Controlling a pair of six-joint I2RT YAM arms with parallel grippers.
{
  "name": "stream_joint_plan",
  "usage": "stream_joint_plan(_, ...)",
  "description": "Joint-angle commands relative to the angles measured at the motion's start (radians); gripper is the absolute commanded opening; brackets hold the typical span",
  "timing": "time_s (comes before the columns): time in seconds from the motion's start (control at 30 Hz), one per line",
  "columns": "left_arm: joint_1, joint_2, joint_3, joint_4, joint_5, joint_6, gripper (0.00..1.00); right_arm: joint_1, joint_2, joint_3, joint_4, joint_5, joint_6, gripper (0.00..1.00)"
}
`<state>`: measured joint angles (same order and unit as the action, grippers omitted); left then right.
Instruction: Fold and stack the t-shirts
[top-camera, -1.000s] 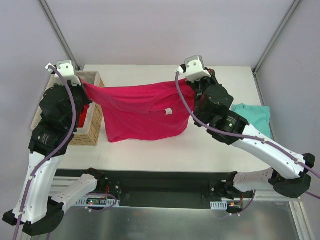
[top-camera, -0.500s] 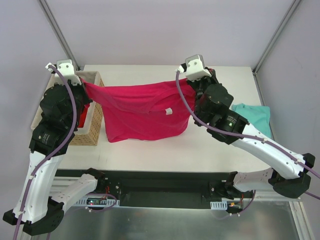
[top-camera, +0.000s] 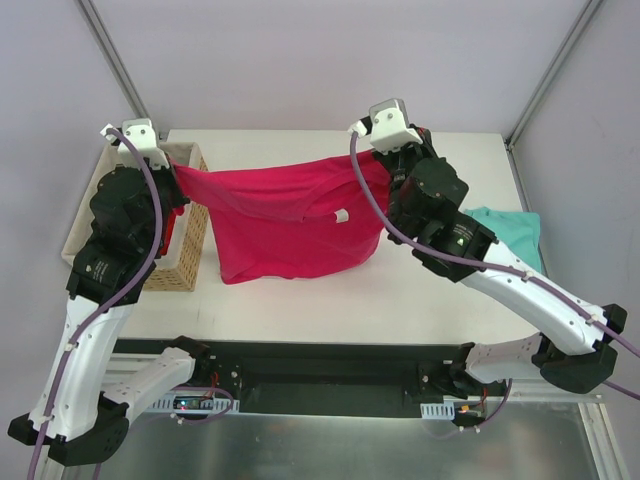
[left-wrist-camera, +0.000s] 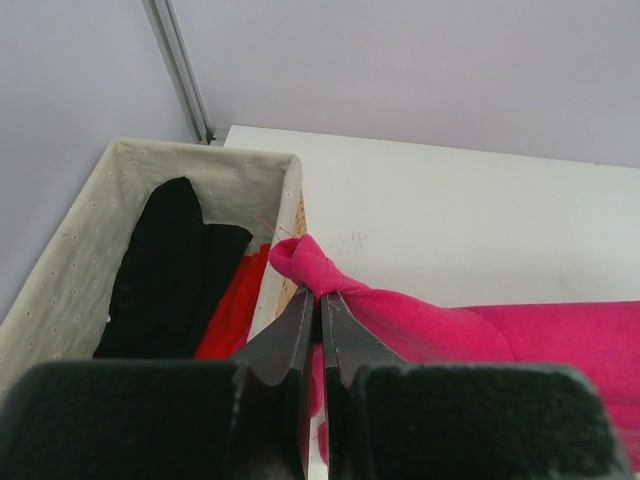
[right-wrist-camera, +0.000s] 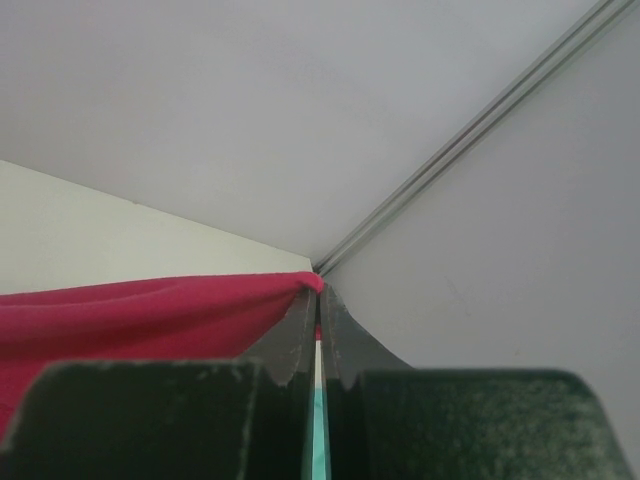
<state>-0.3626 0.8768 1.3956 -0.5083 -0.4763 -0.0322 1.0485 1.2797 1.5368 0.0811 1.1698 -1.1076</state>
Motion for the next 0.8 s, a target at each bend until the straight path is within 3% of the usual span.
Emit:
stream_joint_plan(0.0,0.016,-0.002,0.0,0.053,-0.001,0.018,0.0,-0.008,-0.005,0.051,0.042,0.002,-0.021,0.01)
stream_joint_plan(0.77,0.014,-0.001,0.016,0.062,-0.004,0.02,0.0,-0.019,-0.005,0.054,0.06,-0.006,-0.038,0.01)
